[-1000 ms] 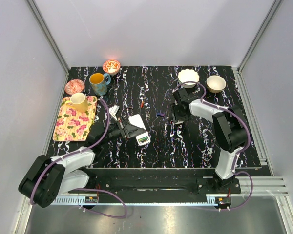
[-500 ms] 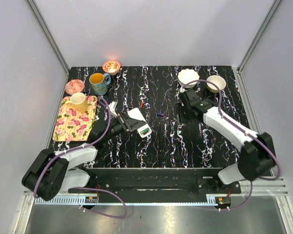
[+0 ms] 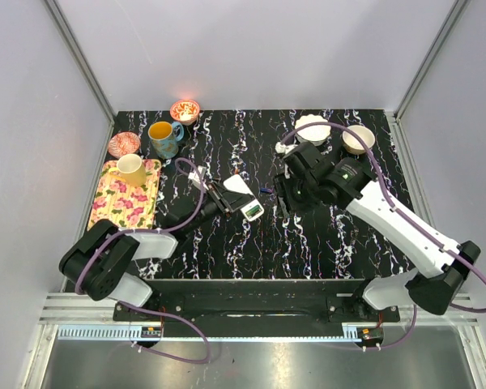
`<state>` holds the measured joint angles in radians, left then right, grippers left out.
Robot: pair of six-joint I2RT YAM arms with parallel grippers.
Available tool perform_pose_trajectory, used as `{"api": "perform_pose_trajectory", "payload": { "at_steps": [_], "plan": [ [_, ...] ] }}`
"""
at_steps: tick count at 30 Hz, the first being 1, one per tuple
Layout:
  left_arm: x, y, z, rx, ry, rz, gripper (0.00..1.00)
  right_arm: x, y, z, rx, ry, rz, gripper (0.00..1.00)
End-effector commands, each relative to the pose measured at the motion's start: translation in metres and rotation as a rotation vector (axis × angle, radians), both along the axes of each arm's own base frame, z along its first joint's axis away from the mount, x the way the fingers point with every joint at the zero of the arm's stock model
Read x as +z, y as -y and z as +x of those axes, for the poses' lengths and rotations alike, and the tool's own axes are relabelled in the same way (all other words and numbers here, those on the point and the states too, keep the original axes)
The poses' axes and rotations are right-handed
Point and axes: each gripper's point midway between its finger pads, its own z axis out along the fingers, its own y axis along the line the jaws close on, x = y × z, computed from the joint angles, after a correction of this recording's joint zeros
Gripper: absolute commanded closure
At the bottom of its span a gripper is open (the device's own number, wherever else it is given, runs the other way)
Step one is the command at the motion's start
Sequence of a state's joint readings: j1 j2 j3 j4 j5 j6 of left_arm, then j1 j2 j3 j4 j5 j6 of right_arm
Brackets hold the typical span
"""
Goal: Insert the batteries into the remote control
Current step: Load the battery cover into the remote control.
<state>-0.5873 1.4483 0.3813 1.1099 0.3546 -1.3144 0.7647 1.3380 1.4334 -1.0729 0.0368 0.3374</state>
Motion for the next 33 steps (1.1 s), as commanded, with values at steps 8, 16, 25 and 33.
{"api": "perform_pose_trajectory", "payload": {
  "at_steps": [8,16,25,33],
  "plan": [
    [0.02,0.012,0.004,0.036,0.016,-0.152,1.0,0.006,-0.04,-0.031,0.248,-0.181,-0.044,1.0],
    [0.008,0.009,0.0,0.044,-0.011,-0.118,1.0,-0.009,-0.052,-0.03,0.295,-0.236,-0.109,1.0],
    [-0.004,0.013,-0.009,0.048,-0.013,-0.033,1.0,-0.03,-0.054,-0.021,0.292,-0.249,-0.2,1.0],
    [-0.007,0.019,-0.015,0.037,0.002,0.016,1.0,-0.036,-0.055,-0.013,0.271,-0.222,-0.222,1.0]
  ]
}}
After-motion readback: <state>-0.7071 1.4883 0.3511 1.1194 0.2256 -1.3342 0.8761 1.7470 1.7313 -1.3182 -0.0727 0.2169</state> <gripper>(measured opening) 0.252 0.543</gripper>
